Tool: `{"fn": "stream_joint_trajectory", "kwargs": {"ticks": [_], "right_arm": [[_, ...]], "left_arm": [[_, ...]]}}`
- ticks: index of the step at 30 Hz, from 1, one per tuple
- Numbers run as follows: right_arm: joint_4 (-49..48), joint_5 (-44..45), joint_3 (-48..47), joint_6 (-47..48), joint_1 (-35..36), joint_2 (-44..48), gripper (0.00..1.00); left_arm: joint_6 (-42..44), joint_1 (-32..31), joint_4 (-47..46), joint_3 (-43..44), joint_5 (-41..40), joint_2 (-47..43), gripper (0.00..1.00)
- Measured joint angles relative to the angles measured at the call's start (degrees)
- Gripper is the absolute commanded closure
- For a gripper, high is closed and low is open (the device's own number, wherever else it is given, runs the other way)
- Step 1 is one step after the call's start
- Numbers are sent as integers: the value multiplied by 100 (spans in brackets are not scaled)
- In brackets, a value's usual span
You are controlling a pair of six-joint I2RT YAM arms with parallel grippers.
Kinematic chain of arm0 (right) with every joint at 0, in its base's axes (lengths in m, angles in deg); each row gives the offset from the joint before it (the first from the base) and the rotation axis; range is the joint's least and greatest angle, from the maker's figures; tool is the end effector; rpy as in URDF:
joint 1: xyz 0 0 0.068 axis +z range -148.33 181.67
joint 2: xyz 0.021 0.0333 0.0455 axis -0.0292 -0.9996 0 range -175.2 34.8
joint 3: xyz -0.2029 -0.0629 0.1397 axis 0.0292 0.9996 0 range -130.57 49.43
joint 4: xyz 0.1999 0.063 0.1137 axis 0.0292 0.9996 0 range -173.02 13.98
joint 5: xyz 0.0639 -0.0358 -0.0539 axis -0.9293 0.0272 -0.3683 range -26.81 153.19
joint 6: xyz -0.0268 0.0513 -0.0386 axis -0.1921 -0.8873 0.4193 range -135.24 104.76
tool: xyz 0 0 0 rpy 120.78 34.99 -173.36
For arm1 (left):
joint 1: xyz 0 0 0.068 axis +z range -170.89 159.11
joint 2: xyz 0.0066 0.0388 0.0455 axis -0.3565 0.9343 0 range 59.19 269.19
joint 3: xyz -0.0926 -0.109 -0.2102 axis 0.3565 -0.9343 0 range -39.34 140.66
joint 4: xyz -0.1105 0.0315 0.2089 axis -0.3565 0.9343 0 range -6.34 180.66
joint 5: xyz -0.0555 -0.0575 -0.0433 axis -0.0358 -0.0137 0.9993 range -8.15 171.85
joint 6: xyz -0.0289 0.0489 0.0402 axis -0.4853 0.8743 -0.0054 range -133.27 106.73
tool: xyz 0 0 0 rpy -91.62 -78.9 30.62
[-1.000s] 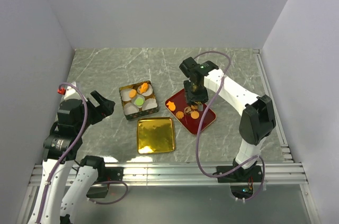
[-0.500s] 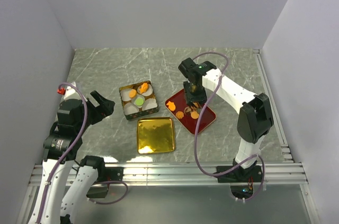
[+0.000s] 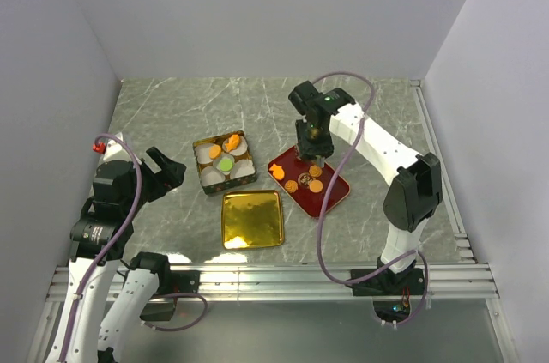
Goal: Pack the cookies
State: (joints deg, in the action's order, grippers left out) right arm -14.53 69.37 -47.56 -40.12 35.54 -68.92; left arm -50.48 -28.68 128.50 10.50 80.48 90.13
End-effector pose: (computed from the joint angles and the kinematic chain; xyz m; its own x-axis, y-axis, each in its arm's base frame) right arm 0.2833 0.1828 0.2591 -0.9519 -0.1349 -0.2752 -0.1440 0.9895 0.0130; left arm 0.1155 -0.0145 0.3104 -0.4142 -0.5535 -0.7225 -0.1710 0.8270 -0.5355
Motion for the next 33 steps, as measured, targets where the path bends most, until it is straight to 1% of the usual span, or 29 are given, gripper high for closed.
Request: {"fn": "stream_joint_trajectory", "kwargs": {"ticks": [6,9,12,18,22,25,33], "right_arm": [[271,-4,-817,-52,114,35,52],[330,-133,-1071,-103,295,118,52],[313,-376,-1209,-190,643,229,52],[306,-828,-1843,-396,1438,151,52],[269,-1043,-2312,-470,1755,-133,52],[208,-1143,-2603,-529,1932,-522,52],[66,-1386,-2688,-599,2100,-1281,53]], "left_arm": [[0,0,2,0,0,0,9],[0,9,2,0,0,0,9],[0,15,0,0,0,0,9],[0,15,2,0,-2,0,9],[0,15,0,0,-2,0,9],[0,15,2,0,-2,0,9],[0,15,2,0,-2,-11,9]]}}
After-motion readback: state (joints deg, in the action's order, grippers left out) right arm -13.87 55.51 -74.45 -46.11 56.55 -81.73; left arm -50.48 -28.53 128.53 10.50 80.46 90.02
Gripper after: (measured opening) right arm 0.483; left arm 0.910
